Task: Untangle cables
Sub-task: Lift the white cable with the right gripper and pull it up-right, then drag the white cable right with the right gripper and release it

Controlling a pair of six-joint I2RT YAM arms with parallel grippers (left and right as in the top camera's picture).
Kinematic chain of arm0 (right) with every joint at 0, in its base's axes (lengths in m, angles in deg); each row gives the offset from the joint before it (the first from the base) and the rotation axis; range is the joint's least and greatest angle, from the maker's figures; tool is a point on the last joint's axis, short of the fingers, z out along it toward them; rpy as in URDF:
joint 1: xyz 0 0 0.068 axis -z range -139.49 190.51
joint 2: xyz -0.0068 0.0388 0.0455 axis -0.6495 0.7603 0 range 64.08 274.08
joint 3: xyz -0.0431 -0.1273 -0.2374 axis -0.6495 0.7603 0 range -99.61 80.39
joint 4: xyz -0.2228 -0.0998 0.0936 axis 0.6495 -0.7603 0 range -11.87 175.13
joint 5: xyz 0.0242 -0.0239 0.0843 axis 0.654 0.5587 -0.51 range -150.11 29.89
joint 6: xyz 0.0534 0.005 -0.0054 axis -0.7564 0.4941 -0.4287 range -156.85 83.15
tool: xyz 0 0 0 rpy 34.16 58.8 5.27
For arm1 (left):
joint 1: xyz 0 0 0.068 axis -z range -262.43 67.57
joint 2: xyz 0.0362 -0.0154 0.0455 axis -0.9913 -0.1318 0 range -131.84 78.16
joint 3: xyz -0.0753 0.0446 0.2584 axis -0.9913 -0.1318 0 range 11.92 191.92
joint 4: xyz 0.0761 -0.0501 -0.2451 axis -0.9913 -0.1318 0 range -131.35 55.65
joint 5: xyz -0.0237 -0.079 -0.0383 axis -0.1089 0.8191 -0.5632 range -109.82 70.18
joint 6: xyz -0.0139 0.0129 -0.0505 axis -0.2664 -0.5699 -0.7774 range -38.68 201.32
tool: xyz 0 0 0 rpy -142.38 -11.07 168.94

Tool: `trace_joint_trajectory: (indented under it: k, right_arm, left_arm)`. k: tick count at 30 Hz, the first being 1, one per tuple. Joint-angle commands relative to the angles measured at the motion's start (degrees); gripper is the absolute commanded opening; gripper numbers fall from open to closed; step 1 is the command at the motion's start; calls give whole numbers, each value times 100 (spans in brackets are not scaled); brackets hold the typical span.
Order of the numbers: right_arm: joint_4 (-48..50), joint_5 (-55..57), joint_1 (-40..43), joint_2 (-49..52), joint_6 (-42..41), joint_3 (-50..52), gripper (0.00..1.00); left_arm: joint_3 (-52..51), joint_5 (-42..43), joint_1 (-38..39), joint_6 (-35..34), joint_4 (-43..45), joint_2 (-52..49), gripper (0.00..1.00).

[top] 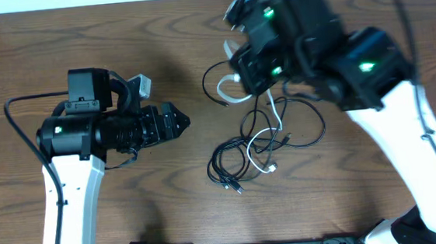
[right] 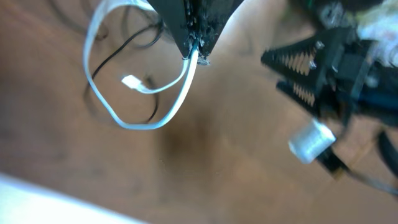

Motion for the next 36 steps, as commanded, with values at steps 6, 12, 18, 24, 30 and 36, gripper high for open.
trace_joint_trajectory:
  k: [6,12,18,24,30,36]
  right_arm:
    - [1165,149,669,-15,273,-817,1]
    - [2382,651,918,39,271,-815,1]
    - [3169,2686,1032,326,275,-815,1]
    - [3338,4747,1222,820,691,-815,1]
    - [3108,6384,1751,1390,1451,-815,1]
    - [1606,6548,2719,2039,911,-815,1]
  left_arm:
    - [-42,-70,17,181,-28,-461,89]
    - [-90,-70,17,181,-42,-621,89]
    - [-225,-72,17,181,-35,-647,89]
    - [-459,-72,17,184,7,-647,89]
    - [-535,-72,17,205,7,-647,89]
    - [-535,-72,17,205,50,-647,89]
